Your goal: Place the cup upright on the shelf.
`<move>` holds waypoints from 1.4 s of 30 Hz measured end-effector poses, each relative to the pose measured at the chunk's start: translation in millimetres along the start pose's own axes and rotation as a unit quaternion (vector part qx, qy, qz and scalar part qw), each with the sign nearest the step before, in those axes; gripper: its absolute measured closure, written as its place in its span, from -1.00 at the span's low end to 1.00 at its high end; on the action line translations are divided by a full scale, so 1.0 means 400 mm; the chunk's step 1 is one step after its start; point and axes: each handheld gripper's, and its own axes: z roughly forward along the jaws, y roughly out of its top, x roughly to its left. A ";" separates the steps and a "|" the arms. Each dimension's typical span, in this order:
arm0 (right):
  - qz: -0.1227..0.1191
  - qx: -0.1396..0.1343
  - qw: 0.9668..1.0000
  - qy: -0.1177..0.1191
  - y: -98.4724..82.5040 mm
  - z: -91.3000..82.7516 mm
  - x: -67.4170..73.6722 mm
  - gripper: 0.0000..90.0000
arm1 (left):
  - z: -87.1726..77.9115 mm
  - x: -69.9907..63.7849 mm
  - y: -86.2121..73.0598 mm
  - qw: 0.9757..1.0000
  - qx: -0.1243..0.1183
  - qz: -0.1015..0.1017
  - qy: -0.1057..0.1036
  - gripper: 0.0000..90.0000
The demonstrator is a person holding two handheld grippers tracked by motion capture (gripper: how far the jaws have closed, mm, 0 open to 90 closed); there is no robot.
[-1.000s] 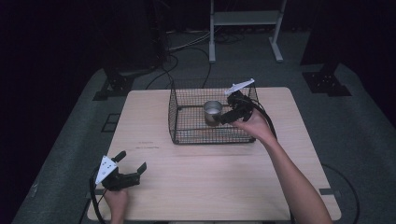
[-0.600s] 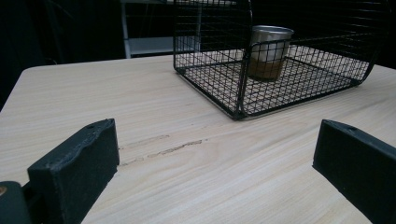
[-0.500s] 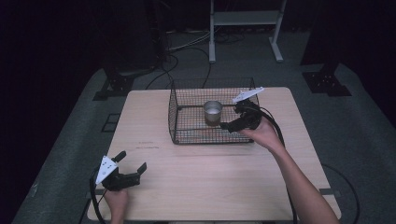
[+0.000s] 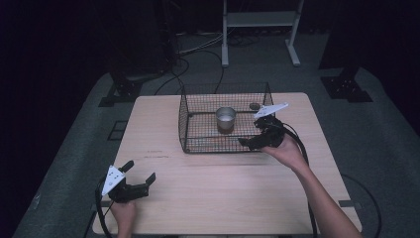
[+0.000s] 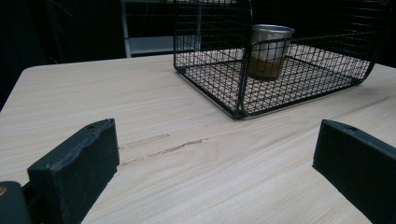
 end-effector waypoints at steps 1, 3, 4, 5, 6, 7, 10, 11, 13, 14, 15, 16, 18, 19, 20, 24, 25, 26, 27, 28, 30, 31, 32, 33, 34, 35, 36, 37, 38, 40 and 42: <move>0.003 -0.002 1.000 -0.001 -0.008 -0.006 -0.002 -0.83 | 0.000 0.000 0.000 1.000 0.000 0.000 0.000 -1.00; 0.003 -0.003 1.000 -0.003 -0.011 -0.010 -0.003 -0.83 | 0.000 0.000 0.000 1.000 0.000 0.002 0.001 -1.00; 0.006 -0.004 1.000 -0.003 -0.015 -0.014 -0.003 -0.83 | 0.000 0.000 0.000 1.000 0.000 0.001 0.001 -1.00; 0.003 -0.005 1.000 -0.005 -0.019 -0.020 -0.002 -0.83 | 0.000 0.000 0.000 1.000 0.000 0.001 0.001 -1.00; 0.003 -0.005 1.000 -0.005 -0.019 -0.020 -0.002 -0.83 | 0.000 0.000 0.000 1.000 0.000 0.001 0.001 -1.00; 0.004 -0.008 1.000 -0.005 -0.024 -0.027 -0.001 -0.83 | 0.000 0.000 0.000 1.000 0.000 0.001 0.001 -1.00; 0.004 -0.009 1.000 -0.007 -0.031 -0.033 0.000 -0.83 | 0.001 0.000 0.000 1.000 0.001 0.001 0.001 -1.00; 0.006 -0.008 1.000 -0.007 -0.040 -0.038 0.003 -0.83 | 0.000 0.000 0.000 1.000 0.001 0.001 0.001 -1.00; 0.007 -0.009 1.000 -0.007 -0.045 -0.040 0.003 -0.83 | 0.000 0.000 0.000 1.000 0.000 0.001 0.000 -1.00; 0.007 -0.008 1.000 -0.009 -0.051 -0.041 0.003 -0.83 | 0.001 -0.001 0.000 1.000 0.000 0.001 0.001 -1.00; 0.011 -0.009 1.000 -0.007 -0.063 -0.043 0.004 -0.83 | 0.001 -0.001 0.000 1.000 0.001 0.000 0.001 -1.00; 0.011 -0.009 1.000 -0.007 -0.063 -0.043 0.004 -0.83 | 0.001 -0.001 0.000 1.000 0.001 0.000 0.001 -1.00; 0.011 -0.007 1.000 -0.007 -0.075 -0.046 0.007 -0.83 | 0.001 -0.001 0.000 1.000 0.001 0.001 0.001 -1.00; 0.013 -0.009 1.000 -0.004 -0.079 -0.047 0.008 -0.83 | 0.001 -0.001 0.000 1.000 0.001 0.002 0.001 -1.00; 0.013 -0.010 1.000 -0.004 -0.084 -0.050 0.010 -0.83 | 0.002 -0.001 0.000 1.000 0.001 0.001 0.001 -1.00; 0.013 -0.010 1.000 -0.003 -0.102 -0.060 0.015 -0.83 | 0.001 -0.001 0.000 1.000 0.002 0.002 0.001 -1.00; 0.014 -0.011 1.000 -0.004 -0.107 -0.062 0.016 -0.83 | 0.002 -0.001 0.000 1.000 0.002 0.003 0.002 -1.00; 0.015 -0.011 1.000 -0.004 -0.111 -0.064 0.017 -0.83 | 0.001 -0.001 0.000 1.000 0.003 0.003 0.002 -1.00; 0.015 -0.011 1.000 -0.004 -0.118 -0.065 0.018 -0.83 | 0.001 -0.001 0.000 1.000 0.003 0.002 0.002 -1.00; 0.015 -0.011 1.000 -0.004 -0.118 -0.065 0.018 -0.83 | 0.001 -0.001 0.000 1.000 0.002 0.002 0.002 -1.00; 0.017 -0.009 1.000 -0.004 -0.130 -0.066 0.019 -0.83 | 0.001 -0.001 0.000 1.000 0.003 0.001 0.002 -1.00; 0.016 -0.008 1.000 -0.006 -0.134 -0.066 0.020 -0.83 | 0.001 -0.001 0.000 1.000 0.003 0.002 0.002 -1.00; 0.015 -0.005 1.000 -0.010 -0.141 -0.066 0.020 -0.83 | 0.001 -0.001 0.000 1.000 0.003 0.002 0.002 -1.00; 0.016 -0.002 1.000 -0.011 -0.148 -0.065 0.019 -0.83 | 0.001 -0.002 0.000 1.000 0.003 0.002 0.002 -1.00; 0.021 -0.002 1.000 -0.009 -0.156 -0.065 0.018 -0.83 | 0.001 -0.001 0.000 1.000 0.003 0.002 0.001 -1.00; 0.022 -0.002 1.000 -0.009 -0.167 -0.066 0.017 -0.83 | 0.002 -0.002 0.000 1.000 0.003 0.002 0.002 -1.00; 0.022 -0.002 1.000 -0.009 -0.167 -0.066 0.017 -0.83 | 0.002 -0.002 0.000 1.000 0.003 0.002 0.002 -1.00; 0.026 -0.004 1.000 -0.011 -0.179 -0.069 0.016 -0.83 | 0.002 -0.001 0.000 1.000 0.003 0.002 0.002 -1.00; 0.026 -0.004 1.000 -0.011 -0.179 -0.069 0.016 -0.83 | 0.002 -0.002 0.000 1.000 0.003 0.002 0.002 -1.00; 0.030 -0.003 0.999 -0.011 -0.187 -0.071 0.015 -0.83 | 0.002 -0.002 0.000 1.000 0.003 0.003 0.002 -1.00; 0.037 0.000 0.999 -0.009 -0.194 -0.072 0.012 -0.83 | 0.001 -0.001 0.000 1.000 0.005 0.002 0.003 -1.00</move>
